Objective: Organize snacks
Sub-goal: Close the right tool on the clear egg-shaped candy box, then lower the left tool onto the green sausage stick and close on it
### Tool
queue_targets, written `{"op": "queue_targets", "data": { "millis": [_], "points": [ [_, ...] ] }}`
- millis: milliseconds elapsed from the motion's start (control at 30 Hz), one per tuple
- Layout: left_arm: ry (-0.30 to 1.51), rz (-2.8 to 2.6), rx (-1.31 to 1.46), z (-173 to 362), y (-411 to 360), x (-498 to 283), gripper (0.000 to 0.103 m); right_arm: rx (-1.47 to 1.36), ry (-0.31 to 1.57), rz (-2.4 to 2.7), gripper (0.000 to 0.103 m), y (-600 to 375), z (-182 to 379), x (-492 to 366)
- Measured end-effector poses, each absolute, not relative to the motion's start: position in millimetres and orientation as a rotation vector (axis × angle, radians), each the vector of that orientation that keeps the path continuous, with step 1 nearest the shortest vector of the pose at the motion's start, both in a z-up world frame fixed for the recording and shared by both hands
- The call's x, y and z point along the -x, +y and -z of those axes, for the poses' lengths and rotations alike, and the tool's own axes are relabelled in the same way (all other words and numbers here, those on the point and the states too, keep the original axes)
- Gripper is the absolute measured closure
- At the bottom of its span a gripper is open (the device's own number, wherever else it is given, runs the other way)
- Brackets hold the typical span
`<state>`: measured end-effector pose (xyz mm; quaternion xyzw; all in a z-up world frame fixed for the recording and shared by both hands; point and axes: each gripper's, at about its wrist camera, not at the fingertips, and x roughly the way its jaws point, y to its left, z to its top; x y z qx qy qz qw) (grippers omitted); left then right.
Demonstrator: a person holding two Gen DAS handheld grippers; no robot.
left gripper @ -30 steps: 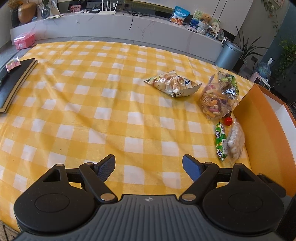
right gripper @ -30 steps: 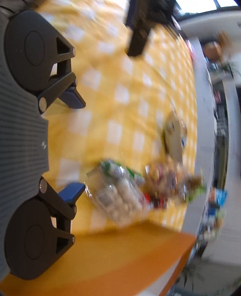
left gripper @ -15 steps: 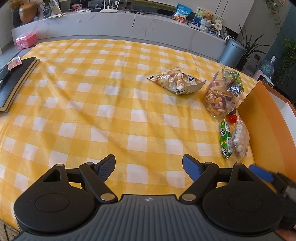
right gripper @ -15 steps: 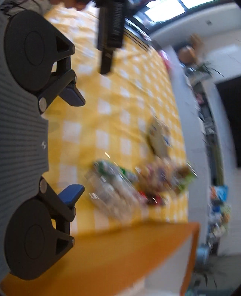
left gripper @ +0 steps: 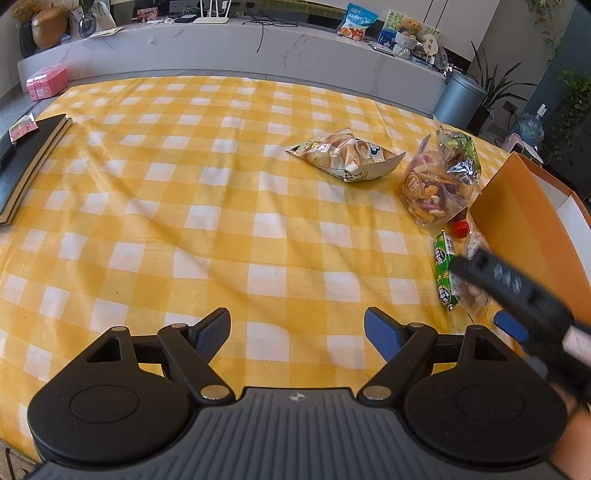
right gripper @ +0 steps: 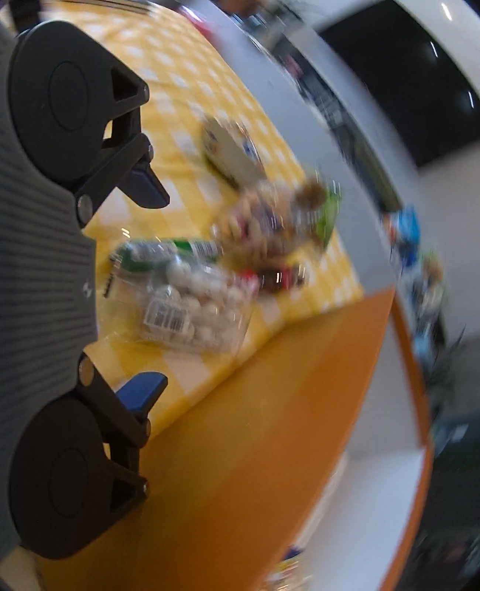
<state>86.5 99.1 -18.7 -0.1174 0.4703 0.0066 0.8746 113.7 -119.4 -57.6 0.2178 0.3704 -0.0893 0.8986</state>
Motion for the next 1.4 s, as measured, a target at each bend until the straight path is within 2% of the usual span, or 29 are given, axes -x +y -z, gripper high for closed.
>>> {"op": "queue_targets", "data": {
  "millis": [233,300,400,733,933,1133,1200,1400],
  "points": [
    [0.987,-0.014,0.236,21,97,-88,0.007,-0.445,0.701,0.33,0.013,-108,66,-127],
    [0.99,-0.018,0.237,22,97,-89,0.007,-0.428,0.674,0.337,0.033,-111,67,-126],
    [0.99,-0.011,0.236,23,97,-89,0.007,-0.453,0.676,0.275,0.046,-121,66,-122],
    [0.987,-0.005,0.228,23,94,-88,0.007,-0.478,0.732,0.034,0.049,-152,44,-84],
    [0.971,0.073,0.293,18,96,-85,0.007,-0.21,0.789,-0.147,0.049,-140,29,-59],
    [0.968,0.062,0.261,20,89,-85,0.007,0.068,0.869,-0.219,0.049,-124,54,-45],
    [0.965,0.061,0.246,20,85,-86,0.007,0.138,0.842,-0.222,0.047,-119,61,-42],
    [0.946,0.082,0.162,17,67,-80,0.007,0.099,0.791,-0.25,0.04,-124,67,-46]
  ]
}}
